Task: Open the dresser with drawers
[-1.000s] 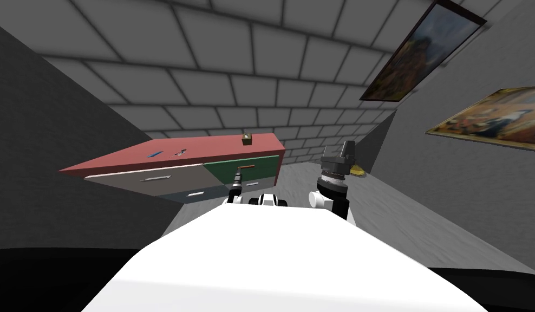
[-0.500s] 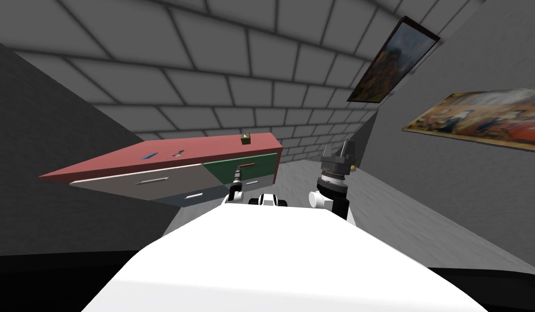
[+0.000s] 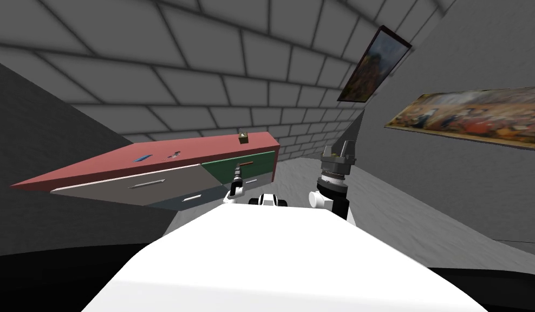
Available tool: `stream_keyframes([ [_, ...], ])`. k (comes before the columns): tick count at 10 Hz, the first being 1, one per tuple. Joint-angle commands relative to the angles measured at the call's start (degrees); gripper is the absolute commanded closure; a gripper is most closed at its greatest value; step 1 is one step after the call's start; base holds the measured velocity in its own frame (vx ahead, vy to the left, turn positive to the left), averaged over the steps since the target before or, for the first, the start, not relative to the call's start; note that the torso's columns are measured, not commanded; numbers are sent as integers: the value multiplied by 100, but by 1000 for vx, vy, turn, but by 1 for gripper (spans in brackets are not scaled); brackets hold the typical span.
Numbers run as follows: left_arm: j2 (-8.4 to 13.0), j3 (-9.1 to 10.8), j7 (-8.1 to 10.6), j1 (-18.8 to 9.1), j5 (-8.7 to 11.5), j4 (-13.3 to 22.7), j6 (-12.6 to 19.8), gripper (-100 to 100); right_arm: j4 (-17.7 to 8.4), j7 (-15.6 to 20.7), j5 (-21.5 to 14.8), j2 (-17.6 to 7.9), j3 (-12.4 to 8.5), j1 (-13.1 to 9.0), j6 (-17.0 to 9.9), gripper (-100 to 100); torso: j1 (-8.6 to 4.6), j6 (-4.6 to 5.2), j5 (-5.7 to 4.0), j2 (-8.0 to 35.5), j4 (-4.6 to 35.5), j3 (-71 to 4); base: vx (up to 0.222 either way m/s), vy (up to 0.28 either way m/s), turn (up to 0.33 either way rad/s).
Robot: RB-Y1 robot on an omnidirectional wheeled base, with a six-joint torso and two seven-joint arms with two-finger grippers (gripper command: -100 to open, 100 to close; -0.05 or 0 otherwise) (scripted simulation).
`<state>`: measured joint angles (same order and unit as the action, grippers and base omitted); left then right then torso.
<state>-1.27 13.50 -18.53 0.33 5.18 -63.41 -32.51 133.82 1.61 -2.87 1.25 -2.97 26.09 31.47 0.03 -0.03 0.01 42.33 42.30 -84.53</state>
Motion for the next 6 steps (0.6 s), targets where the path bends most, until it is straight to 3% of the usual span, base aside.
stream_keyframes([
  [1, -22, 297, -323, -440, 221, 427, -9, -100, 0, 0, 0, 0, 0, -1, 0, 0, -4, 4, -1, -2, -1, -2, -111, 32, -226],
  [2, -22, 297, -323, -549, 221, 477, -9, -100, 0, 0, 0, 0, 1, -1, 0, 0, -5, 5, -1, 1, 0, -1, -79, 24, -62],
  [4, -48, 569, -620, -941, 422, 890, -27, -100, 0, 0, 0, 0, 0, 0, 0, 0, -3, 3, -1, -12, -4, -8, -84, 27, -140],
  [6, -39, 545, -589, -965, 405, 879, -31, -100, 0, 0, 0, 0, 0, 0, 0, 0, -1, 1, -1, -6, -2, -4, -55, 19, -44],
])
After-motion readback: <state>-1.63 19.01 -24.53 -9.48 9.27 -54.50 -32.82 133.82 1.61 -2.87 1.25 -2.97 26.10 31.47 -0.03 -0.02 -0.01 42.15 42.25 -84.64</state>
